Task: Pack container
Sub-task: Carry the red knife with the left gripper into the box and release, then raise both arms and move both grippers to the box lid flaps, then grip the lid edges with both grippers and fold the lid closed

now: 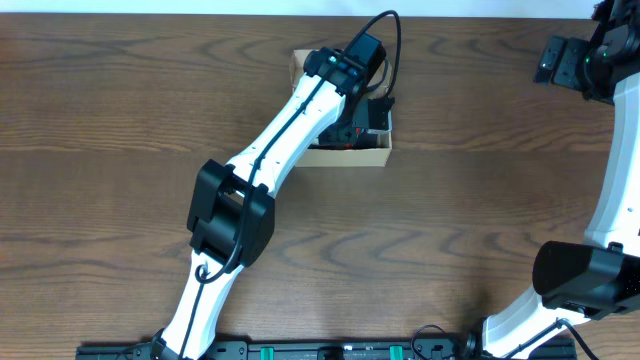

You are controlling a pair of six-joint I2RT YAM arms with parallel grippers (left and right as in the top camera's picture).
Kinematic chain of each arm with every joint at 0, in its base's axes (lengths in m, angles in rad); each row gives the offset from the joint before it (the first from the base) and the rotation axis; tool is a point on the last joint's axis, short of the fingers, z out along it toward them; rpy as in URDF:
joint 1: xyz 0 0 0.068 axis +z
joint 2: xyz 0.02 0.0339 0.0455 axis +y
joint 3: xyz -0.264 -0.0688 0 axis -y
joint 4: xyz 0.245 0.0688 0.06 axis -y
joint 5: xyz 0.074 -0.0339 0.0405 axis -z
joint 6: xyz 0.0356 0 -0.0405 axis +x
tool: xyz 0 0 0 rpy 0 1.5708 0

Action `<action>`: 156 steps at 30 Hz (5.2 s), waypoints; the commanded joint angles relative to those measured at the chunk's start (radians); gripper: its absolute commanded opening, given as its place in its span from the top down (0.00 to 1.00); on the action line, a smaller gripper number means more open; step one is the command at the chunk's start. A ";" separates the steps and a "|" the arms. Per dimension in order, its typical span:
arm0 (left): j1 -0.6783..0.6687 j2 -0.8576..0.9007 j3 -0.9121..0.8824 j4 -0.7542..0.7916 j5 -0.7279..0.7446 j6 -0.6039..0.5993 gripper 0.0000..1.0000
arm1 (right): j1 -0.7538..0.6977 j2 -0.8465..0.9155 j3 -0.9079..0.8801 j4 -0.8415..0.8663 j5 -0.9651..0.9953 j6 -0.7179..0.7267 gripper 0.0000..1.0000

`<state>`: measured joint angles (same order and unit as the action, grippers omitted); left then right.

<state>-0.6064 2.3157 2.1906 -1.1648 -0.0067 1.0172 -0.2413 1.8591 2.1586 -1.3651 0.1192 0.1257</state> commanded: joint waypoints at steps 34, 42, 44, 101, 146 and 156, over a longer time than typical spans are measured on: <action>0.554 -0.501 0.187 -0.195 0.035 -0.862 0.45 | -0.007 0.005 -0.003 0.013 -0.070 0.019 0.01; 0.784 -0.327 0.187 -0.337 0.482 -0.921 0.70 | 0.010 0.026 -0.003 0.084 -0.286 0.086 0.51; 0.789 -0.272 0.187 -0.338 0.544 -0.921 0.77 | 0.029 0.057 -0.003 0.096 -0.282 0.114 0.65; 0.608 0.330 0.186 0.242 1.041 -1.400 0.92 | 0.184 0.720 -0.003 0.476 -1.096 0.354 0.99; 0.557 0.464 0.185 0.657 1.238 -1.705 0.93 | 0.216 0.797 -0.003 0.766 -1.166 0.480 0.99; 0.557 0.463 0.185 0.665 1.238 -1.696 0.93 | 0.229 0.805 -0.003 0.851 -1.181 0.520 0.99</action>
<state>-0.0433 2.7663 2.3714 -0.5106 1.2091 -0.6811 -0.0227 2.6495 2.1551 -0.5301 -1.0340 0.6281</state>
